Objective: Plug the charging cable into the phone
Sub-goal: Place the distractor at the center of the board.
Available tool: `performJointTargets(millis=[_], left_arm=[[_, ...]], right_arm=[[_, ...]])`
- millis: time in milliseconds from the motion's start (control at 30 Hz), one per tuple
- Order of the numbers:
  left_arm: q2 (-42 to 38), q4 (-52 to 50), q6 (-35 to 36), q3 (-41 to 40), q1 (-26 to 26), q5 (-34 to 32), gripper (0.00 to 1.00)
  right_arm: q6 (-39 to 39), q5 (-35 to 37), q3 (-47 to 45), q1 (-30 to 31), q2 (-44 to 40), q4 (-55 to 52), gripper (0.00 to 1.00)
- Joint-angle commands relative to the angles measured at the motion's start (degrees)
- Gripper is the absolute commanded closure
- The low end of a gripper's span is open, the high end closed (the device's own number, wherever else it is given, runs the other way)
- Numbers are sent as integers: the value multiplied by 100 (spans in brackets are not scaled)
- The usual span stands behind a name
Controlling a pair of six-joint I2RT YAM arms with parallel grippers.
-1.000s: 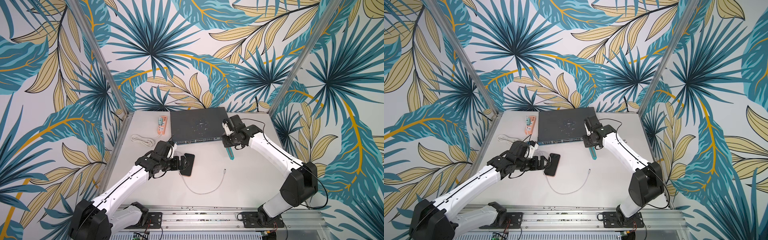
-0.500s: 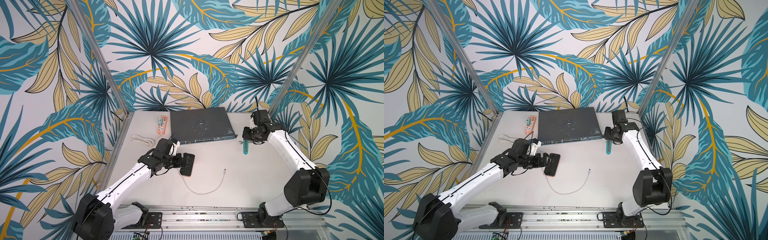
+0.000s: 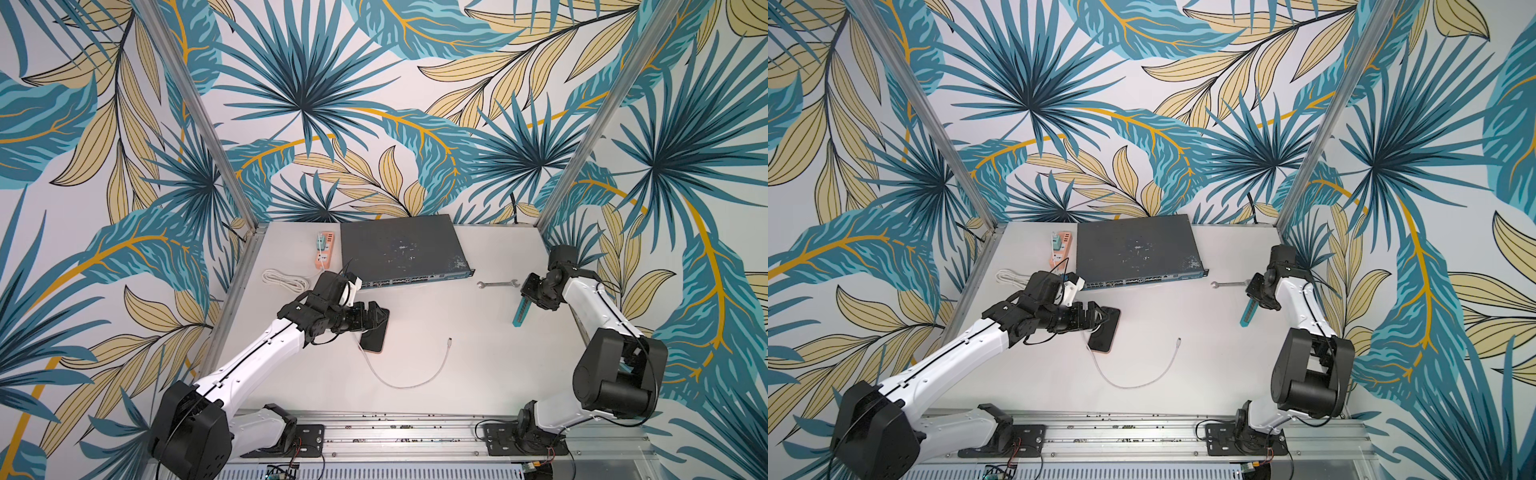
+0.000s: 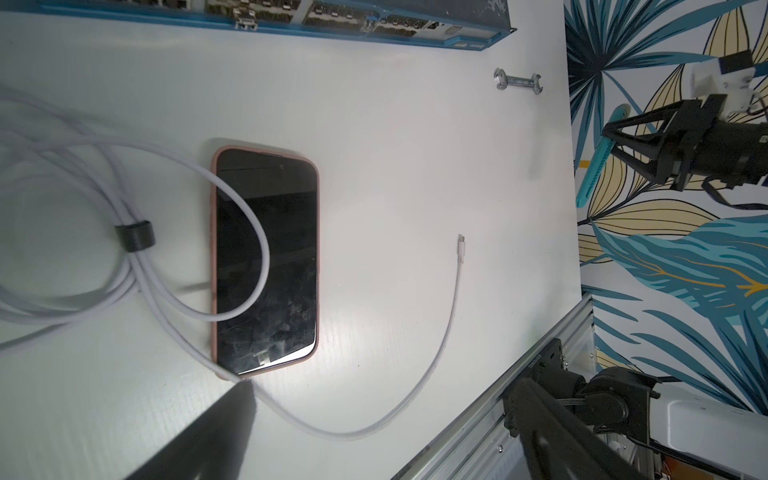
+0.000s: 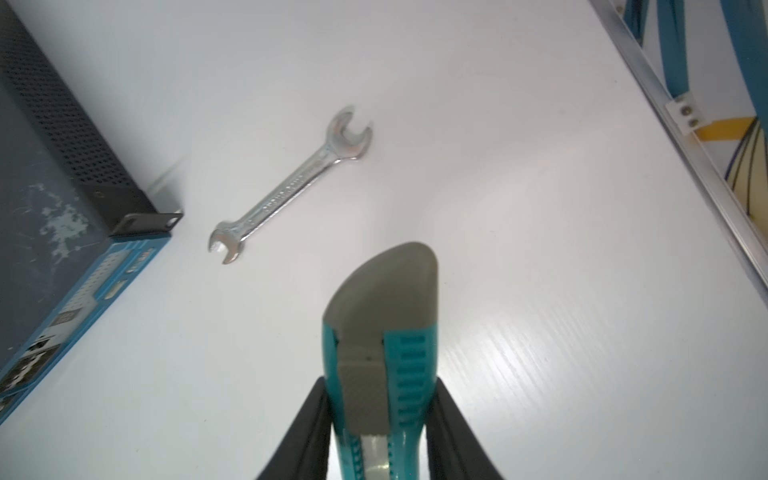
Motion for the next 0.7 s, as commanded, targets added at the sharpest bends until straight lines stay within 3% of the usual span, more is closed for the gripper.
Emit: performJointTargets(millis=[0,400,667], left_arm=[[39,-405,81,256,-2,-156,0],[-131,-598,76,-76,11,-263,0],[21,-952,184,149,2,-313,0]], right_arm=[[199,211,-318,-168,-31,381,72],[357,122,-809,-295,294,995,72],[225,209,-1005,-306,589,1279,68]])
